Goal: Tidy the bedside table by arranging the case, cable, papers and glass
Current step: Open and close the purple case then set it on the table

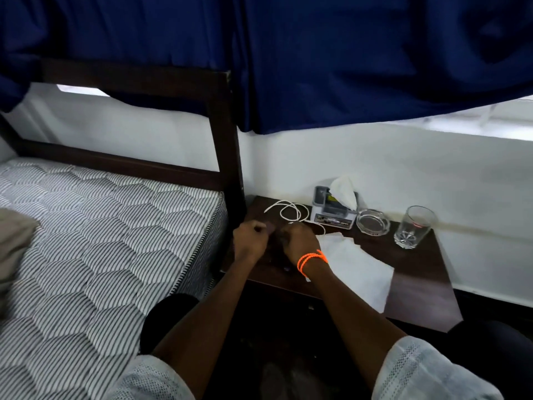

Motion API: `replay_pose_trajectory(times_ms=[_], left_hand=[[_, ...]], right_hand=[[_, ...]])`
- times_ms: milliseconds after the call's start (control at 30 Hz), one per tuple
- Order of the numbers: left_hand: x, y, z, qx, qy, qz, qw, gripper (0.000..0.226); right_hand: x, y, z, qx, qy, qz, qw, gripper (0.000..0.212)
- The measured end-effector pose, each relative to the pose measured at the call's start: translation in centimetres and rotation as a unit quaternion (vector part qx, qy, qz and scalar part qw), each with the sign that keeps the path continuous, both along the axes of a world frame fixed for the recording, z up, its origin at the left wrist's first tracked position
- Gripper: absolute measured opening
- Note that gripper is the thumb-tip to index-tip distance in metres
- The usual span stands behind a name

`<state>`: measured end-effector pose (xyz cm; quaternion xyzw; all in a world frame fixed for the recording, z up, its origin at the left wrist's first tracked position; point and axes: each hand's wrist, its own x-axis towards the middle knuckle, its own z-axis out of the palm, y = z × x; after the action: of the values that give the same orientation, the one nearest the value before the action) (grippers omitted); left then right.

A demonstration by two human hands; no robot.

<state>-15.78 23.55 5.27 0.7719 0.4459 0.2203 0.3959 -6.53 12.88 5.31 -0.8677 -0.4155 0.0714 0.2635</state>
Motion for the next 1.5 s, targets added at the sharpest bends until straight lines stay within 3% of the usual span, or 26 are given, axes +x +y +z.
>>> replay_pose_trajectory(times_ms=[167, 300, 433, 567, 700, 867, 933, 1133, 1267, 1500], left_hand=[[-0.9, 1.7, -2.5, 0.043, 0.011, -0.025, 0.999, 0.03], [-1.1, 2.4, -4.2, 0.102, 0.089, -0.041, 0.99, 0.036], [-1.2, 2.8, -5.9, 0.078, 0.138, -0.034, 0.987, 0.048], [-1.2, 3.3, -6.5, 0.015, 0.045, 0.008, 0.999, 0.049], [-1.3, 3.8, -4.7, -0.056, -0.046, 0.048, 0.996, 0.068], [-1.1, 4.6, 0.7, -0.062, -0.148, 0.052, 0.986, 0.085], [-1.1, 4.5, 4.0, -0.093, -0.228, 0.065, 0.967, 0.089], [-1.5, 2.2, 13.1, -0.154, -0.423, 0.042, 0.892, 0.061], [-2.5, -1.1, 18.6, -0.158, -0.468, -0.009, 0.87, 0.028], [-4.3, -4.5, 25.7, -0.235, -0.497, -0.054, 0.834, 0.039]], right_hand=[[-0.4, 3.1, -1.4, -0.02, 0.002, 0.014, 1.0, 0.033], [-0.5, 4.9, -2.2, 0.019, 0.016, 0.035, 0.999, 0.038], [-0.5, 5.7, -2.8, 0.039, 0.041, 0.078, 0.995, 0.039], [0.0, 5.6, -2.8, 0.056, 0.061, 0.097, 0.992, 0.046], [0.5, 5.4, -1.4, 0.052, 0.027, 0.105, 0.993, 0.043], [1.3, 4.6, 3.2, 0.102, -0.03, 0.083, 0.991, 0.036], [1.7, 4.0, 6.1, 0.135, -0.054, 0.075, 0.987, 0.036], [1.4, 1.3, 15.5, 0.264, -0.136, 0.087, 0.951, 0.026], [0.0, -1.4, 20.8, 0.306, -0.183, 0.128, 0.925, 0.024], [-1.4, -5.2, 28.4, 0.267, -0.32, 0.18, 0.891, 0.028]])
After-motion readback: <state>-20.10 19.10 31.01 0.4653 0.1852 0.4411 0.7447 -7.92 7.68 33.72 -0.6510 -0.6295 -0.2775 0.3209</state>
